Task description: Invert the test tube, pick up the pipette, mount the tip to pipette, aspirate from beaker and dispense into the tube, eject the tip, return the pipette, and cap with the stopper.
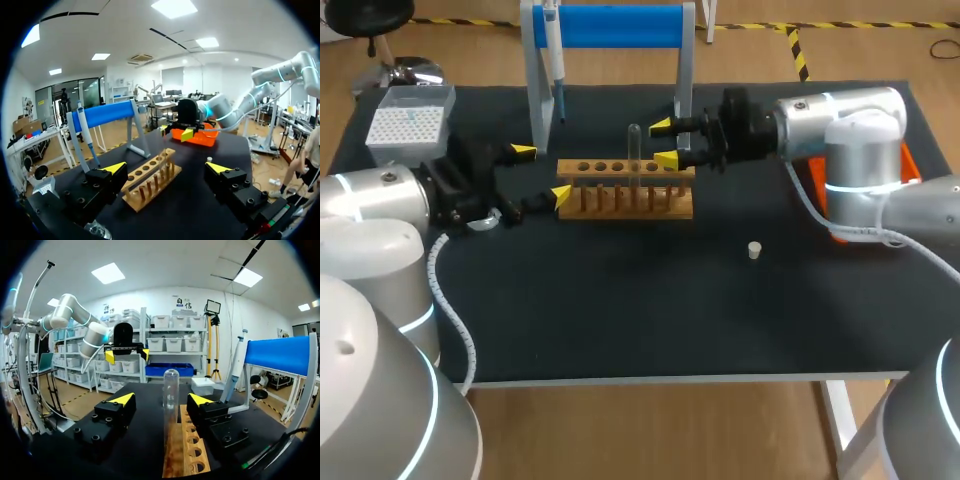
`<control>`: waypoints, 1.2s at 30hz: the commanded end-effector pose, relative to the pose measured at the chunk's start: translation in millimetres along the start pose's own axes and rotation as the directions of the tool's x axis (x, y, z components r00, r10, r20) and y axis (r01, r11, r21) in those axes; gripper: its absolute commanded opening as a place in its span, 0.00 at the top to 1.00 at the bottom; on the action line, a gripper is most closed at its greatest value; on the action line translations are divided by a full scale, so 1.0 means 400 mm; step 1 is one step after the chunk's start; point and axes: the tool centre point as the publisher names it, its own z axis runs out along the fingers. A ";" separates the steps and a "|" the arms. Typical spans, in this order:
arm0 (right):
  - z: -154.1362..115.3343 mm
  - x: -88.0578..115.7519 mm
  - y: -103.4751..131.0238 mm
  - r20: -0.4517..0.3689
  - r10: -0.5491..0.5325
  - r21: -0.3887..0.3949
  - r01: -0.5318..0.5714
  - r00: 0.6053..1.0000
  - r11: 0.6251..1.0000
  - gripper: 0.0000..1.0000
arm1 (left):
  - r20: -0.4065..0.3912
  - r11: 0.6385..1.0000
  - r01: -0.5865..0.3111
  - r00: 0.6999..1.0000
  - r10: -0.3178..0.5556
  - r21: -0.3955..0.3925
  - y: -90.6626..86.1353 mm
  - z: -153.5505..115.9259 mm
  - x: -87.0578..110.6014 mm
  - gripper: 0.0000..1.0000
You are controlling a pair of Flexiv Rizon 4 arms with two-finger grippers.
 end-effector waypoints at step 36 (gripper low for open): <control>0.096 -0.028 -0.011 -0.032 0.014 -0.007 -0.014 0.999 1.000 0.44 | 0.002 1.000 -0.001 1.000 0.001 0.004 0.003 -0.001 0.001 0.00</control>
